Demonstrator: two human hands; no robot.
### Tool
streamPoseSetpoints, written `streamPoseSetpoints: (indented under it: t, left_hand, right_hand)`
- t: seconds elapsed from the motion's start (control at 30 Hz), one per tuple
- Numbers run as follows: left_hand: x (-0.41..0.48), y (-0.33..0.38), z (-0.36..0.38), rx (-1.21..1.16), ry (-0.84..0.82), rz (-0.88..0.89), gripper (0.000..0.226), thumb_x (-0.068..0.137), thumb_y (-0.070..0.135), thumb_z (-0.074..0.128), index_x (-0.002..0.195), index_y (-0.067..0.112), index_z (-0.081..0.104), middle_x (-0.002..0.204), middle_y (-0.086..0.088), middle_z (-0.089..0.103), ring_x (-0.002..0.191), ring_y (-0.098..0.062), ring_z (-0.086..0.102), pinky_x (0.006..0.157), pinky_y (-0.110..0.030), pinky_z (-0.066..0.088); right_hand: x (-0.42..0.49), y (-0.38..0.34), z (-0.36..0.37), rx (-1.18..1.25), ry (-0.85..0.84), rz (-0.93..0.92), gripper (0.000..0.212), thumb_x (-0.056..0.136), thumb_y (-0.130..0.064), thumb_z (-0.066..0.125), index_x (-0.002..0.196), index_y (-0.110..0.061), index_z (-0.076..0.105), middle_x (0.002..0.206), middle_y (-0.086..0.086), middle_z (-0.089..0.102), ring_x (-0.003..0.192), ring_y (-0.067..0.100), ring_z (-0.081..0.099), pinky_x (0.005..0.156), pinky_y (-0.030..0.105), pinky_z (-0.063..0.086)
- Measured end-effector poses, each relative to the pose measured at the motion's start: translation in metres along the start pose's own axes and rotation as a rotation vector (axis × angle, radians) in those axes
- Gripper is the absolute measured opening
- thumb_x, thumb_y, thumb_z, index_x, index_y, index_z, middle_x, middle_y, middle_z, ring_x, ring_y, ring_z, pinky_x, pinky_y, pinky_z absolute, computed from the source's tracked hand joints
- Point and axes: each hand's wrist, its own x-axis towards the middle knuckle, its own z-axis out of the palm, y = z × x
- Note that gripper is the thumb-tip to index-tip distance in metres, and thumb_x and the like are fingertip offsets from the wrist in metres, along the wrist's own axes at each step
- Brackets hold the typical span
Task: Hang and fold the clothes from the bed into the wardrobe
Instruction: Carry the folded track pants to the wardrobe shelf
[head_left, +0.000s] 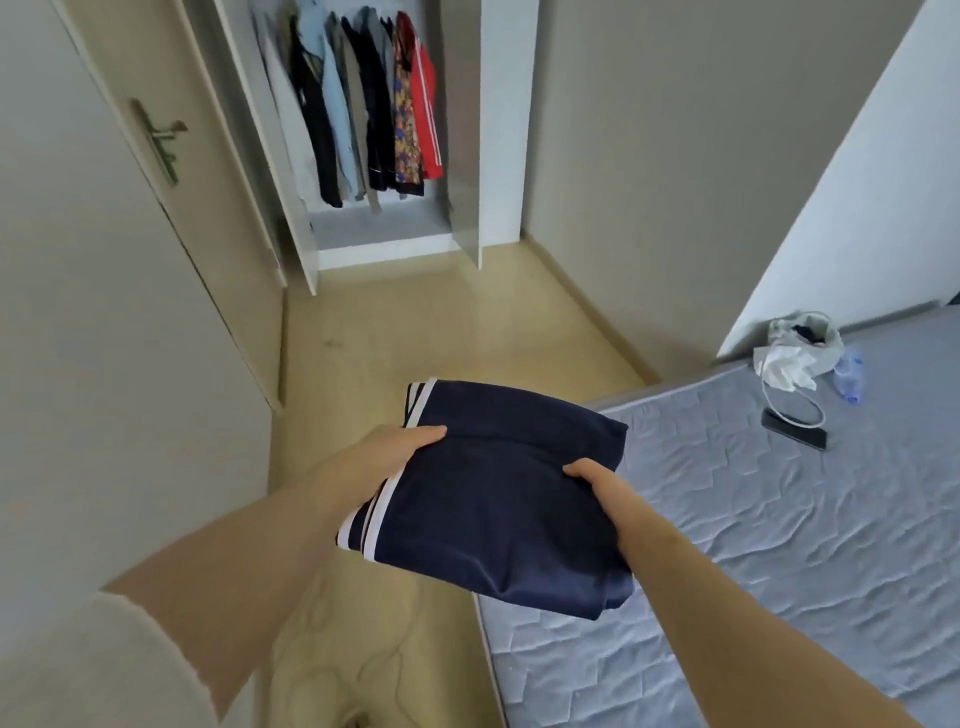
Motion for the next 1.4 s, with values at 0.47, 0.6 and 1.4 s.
streamPoseSetpoints:
  t: [0.47, 0.6, 1.4]
  left_hand:
    - [0.065, 0.071, -0.233, -0.24, 0.194, 0.084, 0.038, 0.083, 0.035, 0.067, 0.109, 0.007, 0.061, 0.098, -0.01, 0.067, 0.088, -0.026, 0.065, 0.07, -0.032, 0.052]
    - [0.09, 0.093, -0.268, -0.226, 0.212, 0.104, 0.042, 0.083, 0.035, 0.067, 0.112, 0.004, 0.061, 0.098, -0.01, 0.067, 0.088, -0.026, 0.065, 0.071, -0.032, 0.052]
    - [0.406, 0.405, -0.403, -0.293, 0.331, 0.246, 0.049, 0.082, 0.034, 0.068, 0.12, 0.005, 0.057, 0.109, -0.015, 0.066, 0.099, -0.032, 0.064, 0.094, -0.045, 0.049]
  right_hand:
    - [0.055, -0.165, 0.232, -0.162, -0.125, -0.166, 0.024, 0.079, -0.032, 0.064, 0.093, -0.012, 0.065, 0.068, 0.004, 0.07, 0.065, 0.019, 0.065, 0.049, 0.022, 0.043]
    - [0.074, -0.188, 0.267, -0.154, -0.13, -0.186, 0.027, 0.081, -0.032, 0.063, 0.098, -0.011, 0.063, 0.083, 0.009, 0.07, 0.075, 0.023, 0.064, 0.058, 0.027, 0.044]
    - [0.358, -0.57, 0.377, -0.155, -0.223, -0.309, 0.022, 0.082, -0.029, 0.064, 0.093, -0.01, 0.063, 0.087, 0.011, 0.068, 0.078, 0.026, 0.062, 0.058, 0.029, 0.043]
